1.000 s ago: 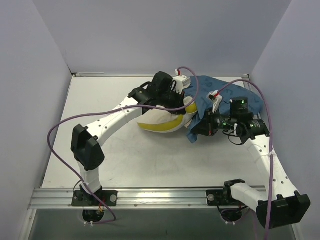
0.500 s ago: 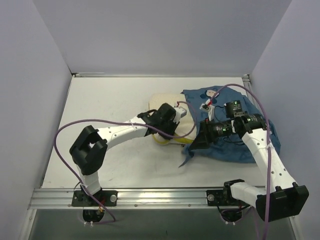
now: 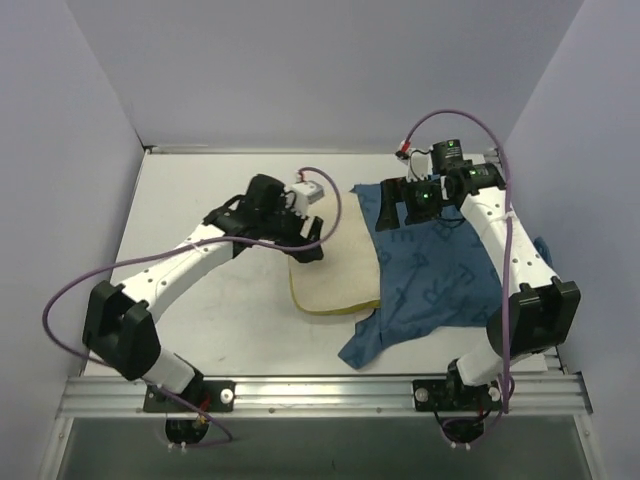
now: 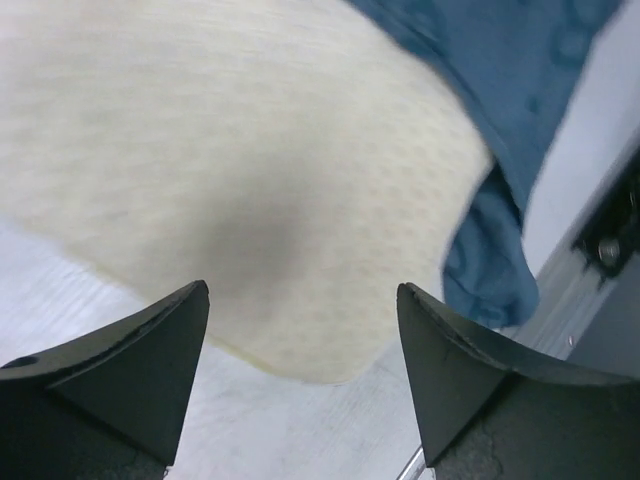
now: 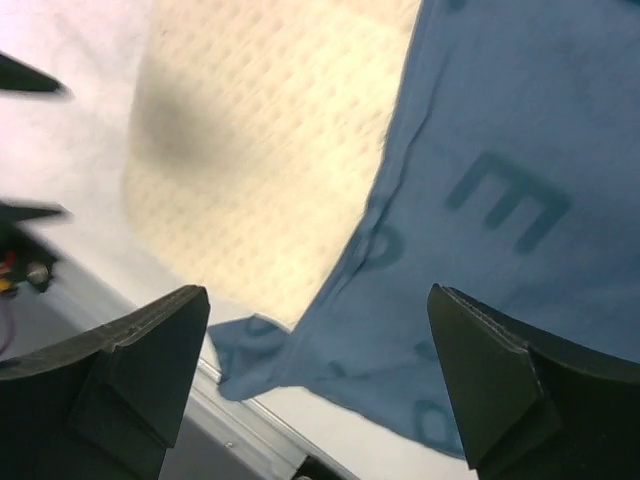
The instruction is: Put the pillow into the pillowcase
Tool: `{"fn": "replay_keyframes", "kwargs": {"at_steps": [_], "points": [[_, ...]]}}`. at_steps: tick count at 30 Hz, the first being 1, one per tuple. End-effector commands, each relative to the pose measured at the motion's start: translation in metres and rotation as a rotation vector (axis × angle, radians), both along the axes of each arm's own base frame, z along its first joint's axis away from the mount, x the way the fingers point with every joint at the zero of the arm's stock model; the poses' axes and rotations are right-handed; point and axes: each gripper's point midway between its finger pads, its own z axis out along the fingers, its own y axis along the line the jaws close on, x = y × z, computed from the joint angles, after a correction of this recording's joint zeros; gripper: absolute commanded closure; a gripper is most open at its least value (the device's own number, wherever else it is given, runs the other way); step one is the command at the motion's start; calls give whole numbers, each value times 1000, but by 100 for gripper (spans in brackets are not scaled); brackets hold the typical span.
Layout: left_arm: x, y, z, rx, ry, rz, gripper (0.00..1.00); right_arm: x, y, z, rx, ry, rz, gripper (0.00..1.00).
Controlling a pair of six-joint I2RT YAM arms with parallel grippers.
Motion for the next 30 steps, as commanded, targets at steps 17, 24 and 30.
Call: {"fn": "replay_keyframes", "kwargs": {"at_steps": [17,24,30], "points": [[90,242,28,8,-52,867,3,20,179,-62,-334,-122,196,0],[68,252,11,6,-42,897,3,-2,187,-138,-394,67,229,0],[61,252,-11,9,12,916,3,-20,183,-173,-371,204,307,74]]}}
